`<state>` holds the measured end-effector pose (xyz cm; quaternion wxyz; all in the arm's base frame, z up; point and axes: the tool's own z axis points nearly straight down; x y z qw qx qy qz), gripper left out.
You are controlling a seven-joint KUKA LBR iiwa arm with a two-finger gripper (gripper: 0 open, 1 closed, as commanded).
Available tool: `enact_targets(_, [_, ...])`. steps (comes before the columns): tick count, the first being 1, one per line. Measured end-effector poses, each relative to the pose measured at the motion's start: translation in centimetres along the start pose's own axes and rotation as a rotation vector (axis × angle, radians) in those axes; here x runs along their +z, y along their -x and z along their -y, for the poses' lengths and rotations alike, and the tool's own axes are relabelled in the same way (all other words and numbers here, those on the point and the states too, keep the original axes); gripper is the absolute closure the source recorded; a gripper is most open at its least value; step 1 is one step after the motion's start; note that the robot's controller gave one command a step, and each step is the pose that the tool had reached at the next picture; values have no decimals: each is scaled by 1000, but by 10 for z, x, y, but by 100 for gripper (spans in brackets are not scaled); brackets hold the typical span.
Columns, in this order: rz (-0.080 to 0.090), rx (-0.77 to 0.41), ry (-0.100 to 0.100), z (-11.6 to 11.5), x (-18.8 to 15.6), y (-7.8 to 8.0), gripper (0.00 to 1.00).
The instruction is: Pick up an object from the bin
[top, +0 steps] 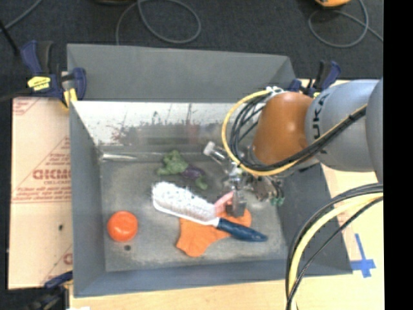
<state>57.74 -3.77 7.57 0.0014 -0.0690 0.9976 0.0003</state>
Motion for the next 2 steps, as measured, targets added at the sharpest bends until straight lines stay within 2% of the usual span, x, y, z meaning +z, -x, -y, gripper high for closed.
enact_targets(1, [-4,35,0,-45,-120,65,100])
enact_targets(2, [-5,35,0,-45,-120,65,100])
